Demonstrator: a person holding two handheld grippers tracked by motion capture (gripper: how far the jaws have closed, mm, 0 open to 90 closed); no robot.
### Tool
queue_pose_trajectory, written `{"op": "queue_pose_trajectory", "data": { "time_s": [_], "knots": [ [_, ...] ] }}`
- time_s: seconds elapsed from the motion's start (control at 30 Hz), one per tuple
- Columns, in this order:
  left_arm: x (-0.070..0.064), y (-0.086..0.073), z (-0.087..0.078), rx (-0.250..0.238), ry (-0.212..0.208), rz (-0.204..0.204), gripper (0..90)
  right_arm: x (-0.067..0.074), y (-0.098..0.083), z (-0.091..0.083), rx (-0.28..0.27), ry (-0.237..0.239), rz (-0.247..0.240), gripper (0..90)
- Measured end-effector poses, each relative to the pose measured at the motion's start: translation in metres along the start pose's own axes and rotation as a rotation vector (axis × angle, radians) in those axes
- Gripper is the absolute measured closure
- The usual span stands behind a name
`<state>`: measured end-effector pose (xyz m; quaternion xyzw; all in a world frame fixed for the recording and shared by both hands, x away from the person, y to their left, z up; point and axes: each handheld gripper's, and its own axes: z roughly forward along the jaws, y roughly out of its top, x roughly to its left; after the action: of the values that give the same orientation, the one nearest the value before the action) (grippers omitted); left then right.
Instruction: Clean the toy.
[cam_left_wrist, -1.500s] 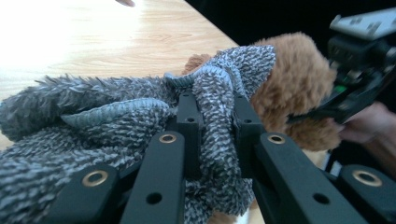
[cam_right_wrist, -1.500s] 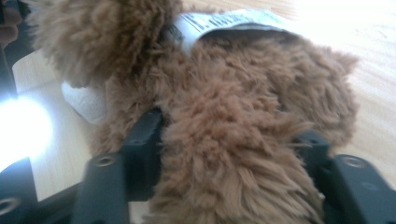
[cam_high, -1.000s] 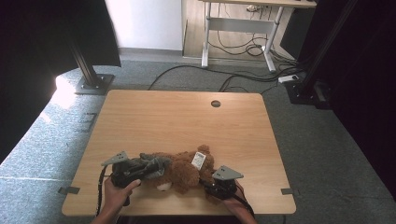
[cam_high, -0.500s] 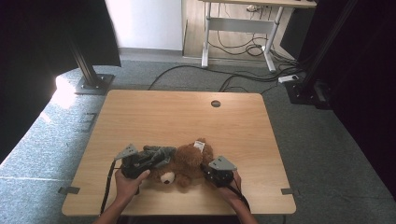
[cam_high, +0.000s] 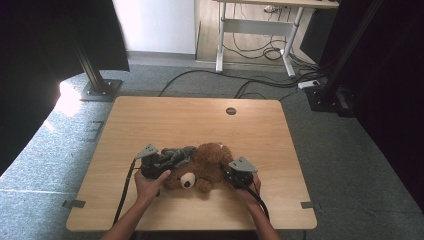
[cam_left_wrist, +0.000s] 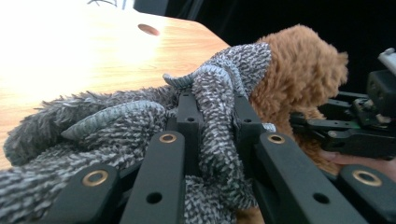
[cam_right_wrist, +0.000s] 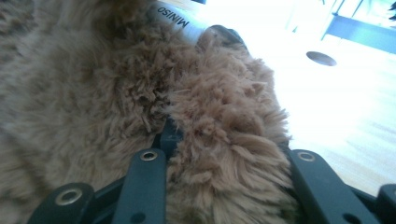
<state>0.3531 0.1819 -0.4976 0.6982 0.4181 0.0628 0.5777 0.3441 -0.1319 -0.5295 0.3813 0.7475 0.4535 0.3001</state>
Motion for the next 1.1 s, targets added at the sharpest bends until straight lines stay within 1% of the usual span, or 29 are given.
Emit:
{"op": "queue_pose_trajectory", "data": {
  "time_s": [0.07, 0.1, 0.13, 0.17, 0.2, 0.27, 0.33, 0.4, 0.43, 0.47, 0.5, 0.53, 0.57, 0.63, 0.67, 0.73, 0.8, 0.83, 0.87, 0.93, 0.97, 1.0, 1.1],
  "knots": [
    [-0.003, 0.001, -0.008, 0.003, -0.032, -0.019, 77.1, 0.001, -0.004, -0.008, -0.007, 0.029, 0.023, 63.2],
    [-0.006, 0.004, -0.015, 0.002, -0.056, -0.037, 77.0, 0.001, -0.005, -0.011, -0.009, 0.05, 0.041, 62.9],
    [-0.009, 0.007, -0.02, 0.0, -0.072, -0.048, 76.9, 0.0, -0.008, -0.017, -0.009, 0.087, 0.064, 62.7],
    [-0.012, 0.011, -0.024, 0.003, -0.082, -0.05, 76.9, -0.001, -0.01, -0.021, -0.009, 0.109, 0.064, 62.5],
    [-0.016, 0.016, -0.026, 0.005, -0.089, -0.048, 76.9, -0.002, -0.012, -0.025, -0.007, 0.122, 0.053, 62.4],
    [-0.026, 0.026, -0.028, 0.0, -0.098, -0.032, 76.7, 0.0, -0.014, -0.032, 0.0, 0.125, 0.017, 62.2],
    [-0.041, 0.038, -0.02, 0.017, -0.116, -0.007, 76.7, 0.004, -0.016, -0.036, 0.002, 0.128, -0.005, 61.9],
    [-0.055, 0.043, -0.006, 0.053, -0.115, 0.019, 76.5, 0.008, -0.017, -0.039, 0.001, 0.125, -0.02, 61.6],
    [-0.065, 0.043, 0.006, 0.096, -0.11, 0.042, 76.4, 0.009, -0.018, -0.04, 0.0, 0.123, -0.02, 61.4],
    [-0.073, 0.04, 0.019, 0.145, -0.091, 0.07, 76.3, 0.01, -0.018, -0.041, 0.001, 0.124, -0.022, 61.4],
    [-0.075, 0.036, 0.025, 0.168, -0.077, 0.078, 76.3, 0.01, -0.019, -0.043, 0.002, 0.122, -0.029, 61.4],
    [-0.076, 0.031, 0.032, 0.184, -0.077, 0.066, 76.2, 0.011, -0.02, -0.044, 0.003, 0.122, -0.029, 61.4],
    [-0.075, 0.028, 0.034, 0.185, -0.084, 0.048, 76.2, 0.01, -0.021, -0.045, 0.004, 0.124, -0.034, 61.5],
    [-0.068, 0.021, 0.029, 0.173, -0.101, 0.019, 76.4, 0.009, -0.026, -0.049, 0.007, 0.133, -0.044, 61.7],
    [-0.064, 0.019, 0.024, 0.168, -0.107, 0.008, 76.5, 0.008, -0.028, -0.052, 0.01, 0.145, -0.043, 61.9],
    [-0.058, 0.014, 0.013, 0.164, -0.101, 0.008, 76.6, 0.009, -0.031, -0.055, 0.017, 0.154, -0.056, 62.2],
    [-0.052, 0.01, 0.003, 0.161, -0.114, -0.008, 76.6, 0.009, -0.034, -0.057, 0.025, 0.169, -0.057, 62.3],
    [-0.048, 0.007, -0.004, 0.15, -0.117, -0.016, 76.6, 0.009, -0.035, -0.057, 0.026, 0.175, -0.057, 62.3],
    [-0.047, 0.006, -0.007, 0.146, -0.117, -0.014, 76.6, 0.01, -0.035, -0.057, 0.032, 0.181, -0.05, 62.3],
    [-0.043, 0.003, -0.019, 0.124, -0.114, -0.021, 76.6, 0.01, -0.034, -0.056, 0.036, 0.186, -0.046, 62.4],
    [-0.041, 0.003, -0.023, 0.119, -0.111, -0.023, 76.5, 0.01, -0.035, -0.056, 0.038, 0.188, -0.045, 62.4],
    [-0.038, 0.002, -0.03, 0.105, -0.104, -0.029, 76.5, 0.009, -0.035, -0.056, 0.038, 0.189, -0.043, 62.4],
    [-0.027, 0.001, -0.049, 0.081, -0.075, -0.043, 76.2, 0.008, -0.035, -0.056, 0.038, 0.198, -0.032, 62.3]
  ]
}}
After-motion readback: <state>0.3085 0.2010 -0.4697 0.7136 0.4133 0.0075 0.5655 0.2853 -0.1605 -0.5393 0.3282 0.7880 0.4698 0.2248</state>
